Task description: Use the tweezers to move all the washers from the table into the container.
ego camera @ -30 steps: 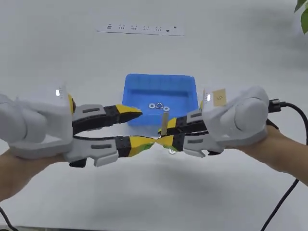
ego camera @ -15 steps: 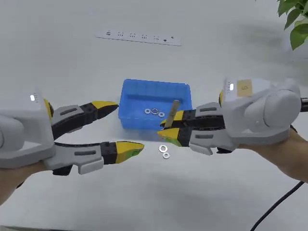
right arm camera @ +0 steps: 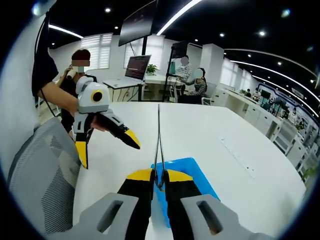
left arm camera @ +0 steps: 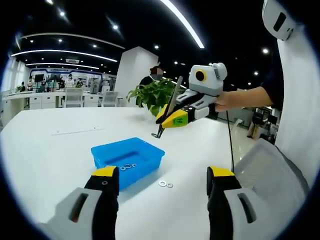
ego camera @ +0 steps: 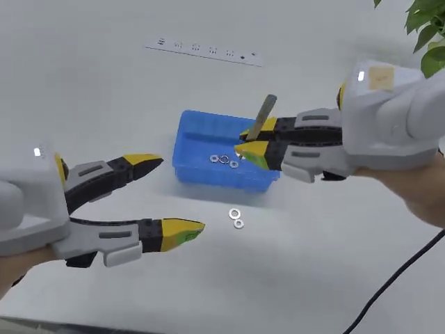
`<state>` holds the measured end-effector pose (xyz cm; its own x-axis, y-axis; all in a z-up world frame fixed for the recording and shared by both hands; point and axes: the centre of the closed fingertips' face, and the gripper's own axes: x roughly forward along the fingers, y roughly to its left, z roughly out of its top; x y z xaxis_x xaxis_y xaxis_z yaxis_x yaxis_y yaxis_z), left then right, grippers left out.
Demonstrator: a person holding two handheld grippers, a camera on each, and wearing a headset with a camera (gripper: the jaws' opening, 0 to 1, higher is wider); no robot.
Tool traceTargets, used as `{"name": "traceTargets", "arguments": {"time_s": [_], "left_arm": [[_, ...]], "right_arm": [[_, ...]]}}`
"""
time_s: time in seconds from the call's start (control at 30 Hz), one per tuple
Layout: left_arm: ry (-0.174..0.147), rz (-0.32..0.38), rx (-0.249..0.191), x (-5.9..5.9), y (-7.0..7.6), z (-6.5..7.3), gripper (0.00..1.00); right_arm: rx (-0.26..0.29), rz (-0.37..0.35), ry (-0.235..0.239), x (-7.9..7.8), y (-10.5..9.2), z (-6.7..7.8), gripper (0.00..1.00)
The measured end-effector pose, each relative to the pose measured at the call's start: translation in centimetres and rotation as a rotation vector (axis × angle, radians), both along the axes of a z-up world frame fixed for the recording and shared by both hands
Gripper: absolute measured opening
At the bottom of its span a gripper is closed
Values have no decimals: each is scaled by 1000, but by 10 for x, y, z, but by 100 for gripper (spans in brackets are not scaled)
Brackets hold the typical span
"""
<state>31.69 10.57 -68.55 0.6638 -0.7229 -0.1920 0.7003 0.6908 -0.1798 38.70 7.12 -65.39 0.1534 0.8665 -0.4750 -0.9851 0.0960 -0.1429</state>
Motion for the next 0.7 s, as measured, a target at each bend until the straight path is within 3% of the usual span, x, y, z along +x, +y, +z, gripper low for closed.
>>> {"name": "traceTargets", "arguments": {"time_s": [0.2, 0.27, 0.37, 0.5, 0.63, 0.7], "left_arm": [[-4, 20, -12, 4, 2, 7, 85], [-6, 22, -13, 4, 3, 9, 86], [-8, 34, -11, 2, 8, 12, 87], [6, 45, 8, -1, 15, 8, 90], [21, 74, -1, -1, 21, 6, 93], [22, 84, 4, 0, 25, 4, 92]], "right_arm": [[7, -33, -7, 38, 11, -19, 9], [23, -51, 16, 49, 17, -27, 9], [8, -54, 22, 58, 23, -43, 9], [-24, -49, 43, 61, 27, -67, 9], [-50, -50, 66, 58, 29, -88, 10], [-80, -48, 47, 57, 27, -98, 10]]}}
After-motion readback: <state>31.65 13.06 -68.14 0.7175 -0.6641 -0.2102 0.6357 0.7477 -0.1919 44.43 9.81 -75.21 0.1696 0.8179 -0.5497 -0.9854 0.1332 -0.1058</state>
